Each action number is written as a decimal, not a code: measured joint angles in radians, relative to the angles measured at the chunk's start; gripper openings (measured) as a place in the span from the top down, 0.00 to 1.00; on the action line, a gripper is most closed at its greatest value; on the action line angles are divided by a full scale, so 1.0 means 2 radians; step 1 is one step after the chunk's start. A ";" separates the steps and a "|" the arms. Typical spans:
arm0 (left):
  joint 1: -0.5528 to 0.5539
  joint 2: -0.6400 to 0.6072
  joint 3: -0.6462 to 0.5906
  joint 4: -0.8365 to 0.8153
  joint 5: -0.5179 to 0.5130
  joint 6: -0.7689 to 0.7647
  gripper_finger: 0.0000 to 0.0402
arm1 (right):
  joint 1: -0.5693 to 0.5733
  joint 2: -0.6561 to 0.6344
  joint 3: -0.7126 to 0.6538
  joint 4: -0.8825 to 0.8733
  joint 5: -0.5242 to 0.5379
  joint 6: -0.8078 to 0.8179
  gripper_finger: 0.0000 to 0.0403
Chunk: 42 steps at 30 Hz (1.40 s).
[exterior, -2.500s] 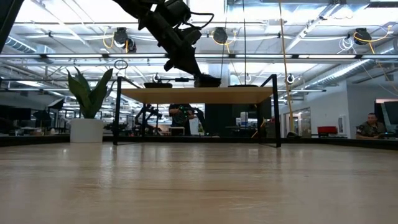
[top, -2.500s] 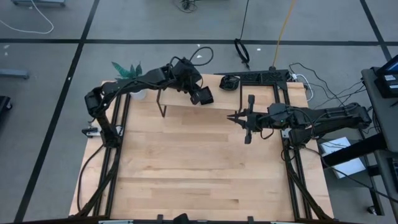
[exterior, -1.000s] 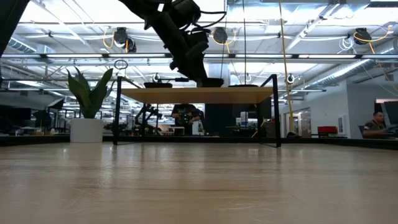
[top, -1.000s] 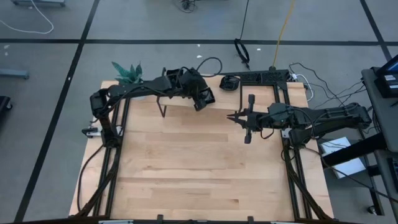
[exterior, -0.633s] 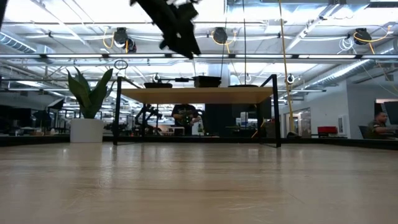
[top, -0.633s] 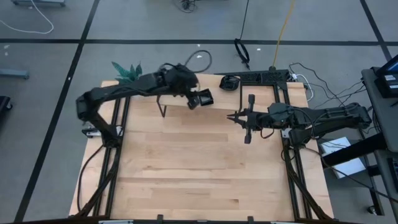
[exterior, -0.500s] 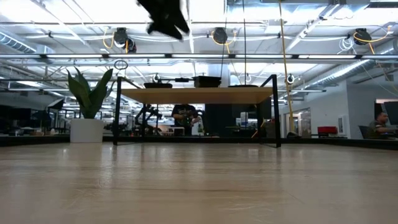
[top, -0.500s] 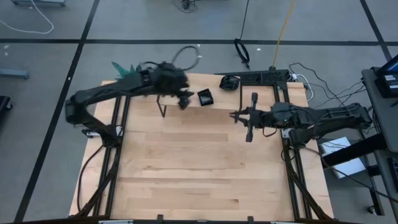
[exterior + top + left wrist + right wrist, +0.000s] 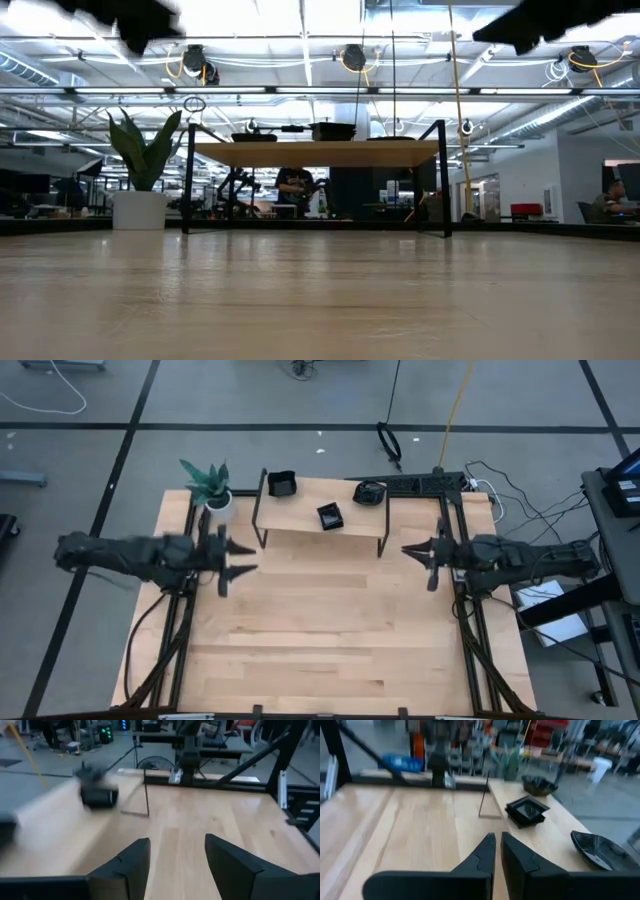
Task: Pick & Place Mini shaped plates
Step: Return to Home Position
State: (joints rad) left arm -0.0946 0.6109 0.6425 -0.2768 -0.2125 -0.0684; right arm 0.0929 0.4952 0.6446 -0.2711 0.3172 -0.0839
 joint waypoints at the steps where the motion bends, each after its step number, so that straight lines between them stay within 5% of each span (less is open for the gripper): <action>1: -0.010 -0.031 -0.054 0.035 -0.012 -0.012 0.52 | 0.000 -0.019 -0.027 0.024 0.000 0.000 0.95; 5: -0.042 -0.126 -0.223 0.189 -0.030 -0.029 0.50 | 0.000 -0.072 -0.120 0.114 -0.002 -0.011 0.95; 9: -0.067 -0.181 -0.316 0.249 -0.041 0.001 0.49 | 0.000 -0.104 -0.174 0.160 0.016 -0.016 0.95; 22: -0.124 -0.205 -0.314 0.258 -0.066 0.060 0.52 | 0.000 -0.245 -0.304 0.174 -0.003 -0.005 0.95; 42: -0.124 -0.201 -0.314 0.244 -0.065 0.045 0.52 | 0.000 -0.217 -0.314 0.180 -0.004 0.036 0.95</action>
State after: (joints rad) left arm -0.3428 0.2089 0.0151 0.2108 -0.3431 0.0208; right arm 0.0936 0.0616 0.0166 0.0880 0.3096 -0.0120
